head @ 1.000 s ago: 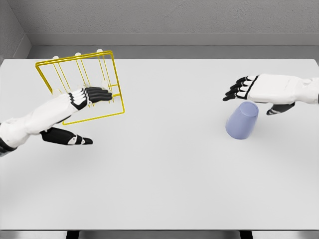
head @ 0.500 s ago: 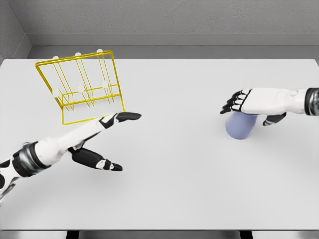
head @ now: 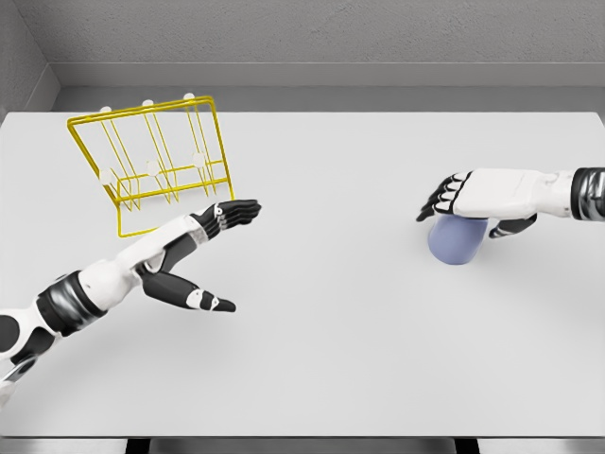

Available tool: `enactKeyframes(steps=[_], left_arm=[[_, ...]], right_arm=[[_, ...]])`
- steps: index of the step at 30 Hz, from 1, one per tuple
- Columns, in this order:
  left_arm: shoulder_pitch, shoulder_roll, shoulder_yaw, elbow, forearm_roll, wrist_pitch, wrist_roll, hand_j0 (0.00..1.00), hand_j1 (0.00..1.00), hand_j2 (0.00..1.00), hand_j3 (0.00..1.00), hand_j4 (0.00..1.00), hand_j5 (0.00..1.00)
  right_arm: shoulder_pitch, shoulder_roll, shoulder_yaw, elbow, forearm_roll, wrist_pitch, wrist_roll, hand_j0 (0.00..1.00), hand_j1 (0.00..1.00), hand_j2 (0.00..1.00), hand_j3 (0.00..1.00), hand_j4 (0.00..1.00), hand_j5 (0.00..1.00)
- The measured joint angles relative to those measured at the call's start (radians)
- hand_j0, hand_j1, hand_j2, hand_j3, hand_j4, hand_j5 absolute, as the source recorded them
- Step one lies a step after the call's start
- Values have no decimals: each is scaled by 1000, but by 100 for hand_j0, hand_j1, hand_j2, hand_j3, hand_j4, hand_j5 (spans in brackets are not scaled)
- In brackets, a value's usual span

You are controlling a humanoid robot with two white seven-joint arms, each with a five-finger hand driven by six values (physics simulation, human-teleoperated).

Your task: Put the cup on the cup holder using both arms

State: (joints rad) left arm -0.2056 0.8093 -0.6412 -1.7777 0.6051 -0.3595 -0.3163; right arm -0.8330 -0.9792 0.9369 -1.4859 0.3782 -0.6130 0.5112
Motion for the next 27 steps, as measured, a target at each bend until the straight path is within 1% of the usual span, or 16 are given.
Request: enactKeyframes(steps=[3,5,8,9,11,13,14,19,20,23,24,27], left_arm=[[-20,3,0,21,11,60,-1,100,100,100,100,100,100],[-21,8,-1,36,13,90,-1,100,100,100,100,100,100],[-40,11,-18,58,15,111,-1,100,100,100,100,100,100],[-40,11,-24,63,14,114,-1,100,100,100,100,100,100],[-41,10,-32,71,14,118,-1,100,100,100,100,100,100],[-55,6,-44,76,11,120,-1,100,100,100,100,100,100],[-57,5,-50,78,10,120,-1,100,100,100,100,100,100],[-57,-1,-72,98,10,122,-1,100,100,100,100,100,100],[-58,-4,-74,103,10,122,-1,100,100,100,100,100,100],[-58,-16,-83,121,15,123,-1,100,100,100,100,100,100],[-60,-18,-85,124,28,124,-1,100,100,100,100,100,100],[-86,-23,-88,128,93,170,0,100,100,100,100,100,100]], right_arm=[[-2,0,1,-3,1,0,11,82,82,82,82,82,82],[-2,1,1,-6,2,0,23,80,80,80,80,80,80],[-2,1,1,-8,3,0,32,78,78,78,78,78,78],[-2,0,-1,-8,-2,1,36,76,76,76,76,76,76],[-2,0,-3,-9,-9,4,39,76,76,76,76,76,76],[-2,0,-3,-9,-9,4,40,75,75,75,75,75,75],[-5,0,-4,-9,-8,3,40,71,71,71,71,71,71],[-8,1,-4,-9,-1,1,40,67,67,67,67,67,67],[-8,1,-4,-9,-1,0,40,62,62,62,62,62,62],[-9,0,-5,-9,1,0,41,59,59,59,59,59,59],[-9,0,-5,-10,1,0,41,57,57,57,57,57,57],[-15,0,-7,-10,0,0,41,56,56,56,56,56,56]])
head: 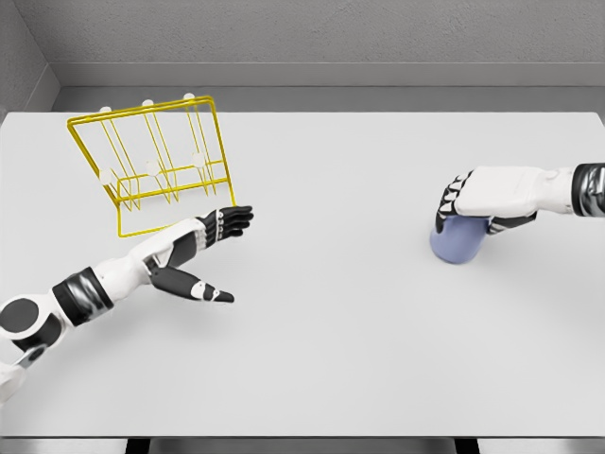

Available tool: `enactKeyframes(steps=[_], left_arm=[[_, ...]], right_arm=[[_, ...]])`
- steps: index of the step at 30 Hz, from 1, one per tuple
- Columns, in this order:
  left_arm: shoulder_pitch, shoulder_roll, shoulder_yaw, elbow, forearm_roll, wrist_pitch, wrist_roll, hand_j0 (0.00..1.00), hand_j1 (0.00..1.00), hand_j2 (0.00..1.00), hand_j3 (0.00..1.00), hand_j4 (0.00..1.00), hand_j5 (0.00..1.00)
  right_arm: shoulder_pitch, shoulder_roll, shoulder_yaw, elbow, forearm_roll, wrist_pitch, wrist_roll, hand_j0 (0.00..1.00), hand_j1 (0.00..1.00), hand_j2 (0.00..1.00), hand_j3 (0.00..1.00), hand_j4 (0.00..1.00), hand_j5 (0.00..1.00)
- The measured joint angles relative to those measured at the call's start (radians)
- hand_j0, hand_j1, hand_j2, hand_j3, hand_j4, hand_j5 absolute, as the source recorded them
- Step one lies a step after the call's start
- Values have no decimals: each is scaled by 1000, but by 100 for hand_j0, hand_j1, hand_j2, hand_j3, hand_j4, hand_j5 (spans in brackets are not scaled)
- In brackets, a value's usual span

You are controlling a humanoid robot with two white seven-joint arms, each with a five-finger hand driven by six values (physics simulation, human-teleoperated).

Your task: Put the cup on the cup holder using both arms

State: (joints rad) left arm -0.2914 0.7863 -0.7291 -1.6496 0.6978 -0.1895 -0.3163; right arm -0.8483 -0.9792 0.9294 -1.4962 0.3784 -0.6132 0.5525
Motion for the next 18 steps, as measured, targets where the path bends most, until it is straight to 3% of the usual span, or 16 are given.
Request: enactKeyframes(steps=[9,18], left_arm=[[-9,-3,-1,3,107,53,0,100,100,100,100,100,100],[-9,-29,-4,23,115,56,-1,100,100,100,100,100,100]], right_arm=[[-15,-13,-15,-32,-5,0,1,49,49,49,49,49,49],[-15,-60,-42,-174,-5,0,35,45,45,45,45,45,45]])
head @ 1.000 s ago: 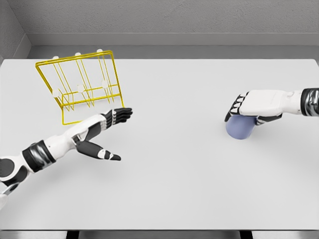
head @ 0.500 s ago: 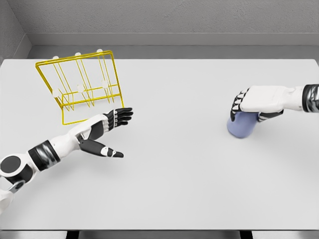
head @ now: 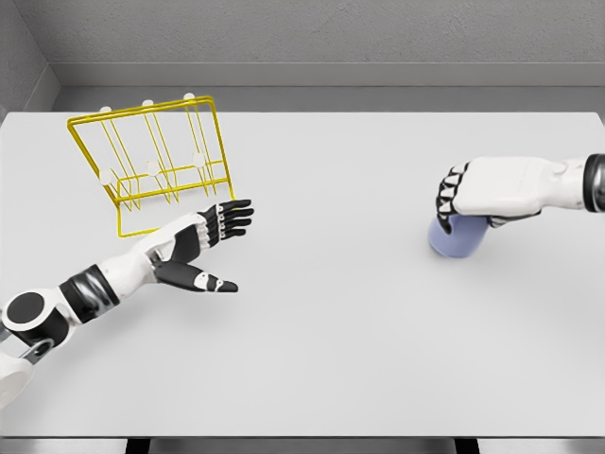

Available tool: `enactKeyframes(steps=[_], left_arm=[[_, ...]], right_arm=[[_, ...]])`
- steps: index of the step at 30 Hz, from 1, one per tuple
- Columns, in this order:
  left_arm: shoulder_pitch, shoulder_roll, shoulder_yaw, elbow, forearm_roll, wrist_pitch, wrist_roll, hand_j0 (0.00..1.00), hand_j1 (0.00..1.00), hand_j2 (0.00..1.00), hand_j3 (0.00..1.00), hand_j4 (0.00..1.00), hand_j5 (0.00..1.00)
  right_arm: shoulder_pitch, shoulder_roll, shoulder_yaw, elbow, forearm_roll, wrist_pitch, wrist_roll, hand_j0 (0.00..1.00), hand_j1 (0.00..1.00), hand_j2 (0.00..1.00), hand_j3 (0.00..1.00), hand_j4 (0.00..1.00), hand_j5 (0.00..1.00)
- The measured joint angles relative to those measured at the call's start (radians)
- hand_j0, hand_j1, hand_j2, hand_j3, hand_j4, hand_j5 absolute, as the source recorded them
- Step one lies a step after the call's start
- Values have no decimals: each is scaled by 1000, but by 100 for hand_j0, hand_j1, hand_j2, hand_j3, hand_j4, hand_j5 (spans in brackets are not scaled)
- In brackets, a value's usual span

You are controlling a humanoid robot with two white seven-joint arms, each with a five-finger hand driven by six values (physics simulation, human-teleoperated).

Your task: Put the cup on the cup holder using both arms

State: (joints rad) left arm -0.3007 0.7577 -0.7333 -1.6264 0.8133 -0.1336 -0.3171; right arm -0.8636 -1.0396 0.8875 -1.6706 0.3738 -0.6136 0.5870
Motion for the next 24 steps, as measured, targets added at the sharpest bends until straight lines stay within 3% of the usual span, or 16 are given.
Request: enactKeyframes(steps=[5,10,24], left_arm=[[-3,-14,-11,23,-2,0,0,100,100,100,100,100,100],[-9,-30,-15,44,-3,1,0,100,100,100,100,100,100],[-21,-37,-17,62,-3,0,-1,100,100,100,100,100,100]], right_arm=[[-8,0,-13,-69,0,0,9,45,45,45,45,45,45],[-26,24,-17,-91,-2,0,10,45,45,45,45,45,45],[-40,179,-13,-96,-8,-1,12,46,46,46,46,46,46]])
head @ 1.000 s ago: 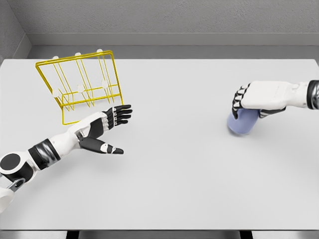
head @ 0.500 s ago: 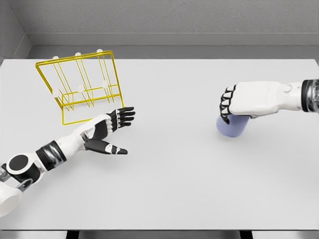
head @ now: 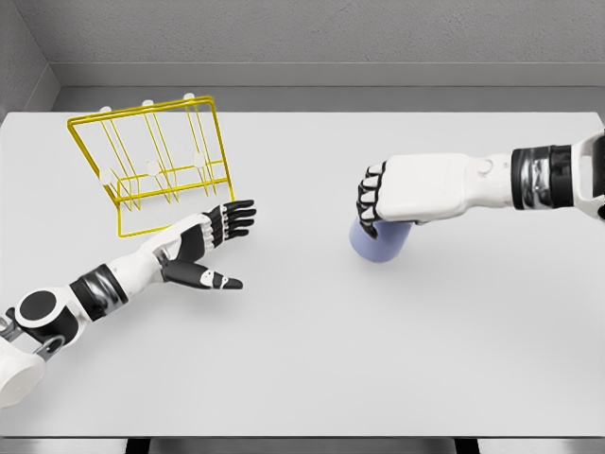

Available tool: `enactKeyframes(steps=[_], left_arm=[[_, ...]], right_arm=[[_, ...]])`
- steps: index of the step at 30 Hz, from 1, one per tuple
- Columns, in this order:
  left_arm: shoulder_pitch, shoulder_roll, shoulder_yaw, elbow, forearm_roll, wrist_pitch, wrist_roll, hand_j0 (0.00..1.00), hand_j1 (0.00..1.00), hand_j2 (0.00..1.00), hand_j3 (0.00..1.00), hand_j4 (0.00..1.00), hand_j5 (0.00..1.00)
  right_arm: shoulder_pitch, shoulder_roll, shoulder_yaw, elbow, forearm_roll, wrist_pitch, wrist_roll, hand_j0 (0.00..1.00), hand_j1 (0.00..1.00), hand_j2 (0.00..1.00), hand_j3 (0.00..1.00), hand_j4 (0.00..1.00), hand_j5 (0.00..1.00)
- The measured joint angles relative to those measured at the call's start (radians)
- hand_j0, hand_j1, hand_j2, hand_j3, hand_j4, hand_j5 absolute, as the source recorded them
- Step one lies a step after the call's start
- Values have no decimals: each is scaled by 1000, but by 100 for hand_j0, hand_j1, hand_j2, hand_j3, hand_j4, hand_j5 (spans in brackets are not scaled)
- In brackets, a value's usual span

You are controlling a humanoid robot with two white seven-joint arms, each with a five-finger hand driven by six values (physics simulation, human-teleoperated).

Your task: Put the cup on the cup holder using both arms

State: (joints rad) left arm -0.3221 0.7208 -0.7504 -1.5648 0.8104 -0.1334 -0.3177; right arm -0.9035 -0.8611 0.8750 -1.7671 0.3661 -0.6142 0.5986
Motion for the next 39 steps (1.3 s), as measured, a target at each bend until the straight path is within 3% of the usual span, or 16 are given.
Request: enactKeyframes(steps=[7,26,33,34,36,37,39], left_arm=[[-26,-8,-14,11,0,0,0,100,100,100,100,100,100],[-26,-10,-26,17,0,0,0,100,100,100,100,100,100],[-26,-10,-26,18,1,0,0,100,100,100,100,100,100],[-26,-10,-26,18,1,0,0,100,100,100,100,100,100],[-26,-10,-26,18,1,0,0,100,100,100,100,100,100],[-26,-10,-26,18,1,0,0,100,100,100,100,100,100],[-26,-10,-25,18,1,0,0,100,100,100,100,100,100]], right_arm=[[-2,68,5,0,4,0,8,46,46,46,46,46,46],[-3,224,66,8,64,1,13,46,46,46,46,46,46],[-2,264,89,54,90,1,13,48,48,48,48,48,48],[-2,266,90,57,93,0,13,51,51,51,51,51,51],[-2,268,91,60,96,0,13,67,67,67,67,67,67],[-2,269,91,61,97,0,13,82,82,82,82,82,82],[-2,270,91,62,98,1,13,86,86,86,86,86,86]])
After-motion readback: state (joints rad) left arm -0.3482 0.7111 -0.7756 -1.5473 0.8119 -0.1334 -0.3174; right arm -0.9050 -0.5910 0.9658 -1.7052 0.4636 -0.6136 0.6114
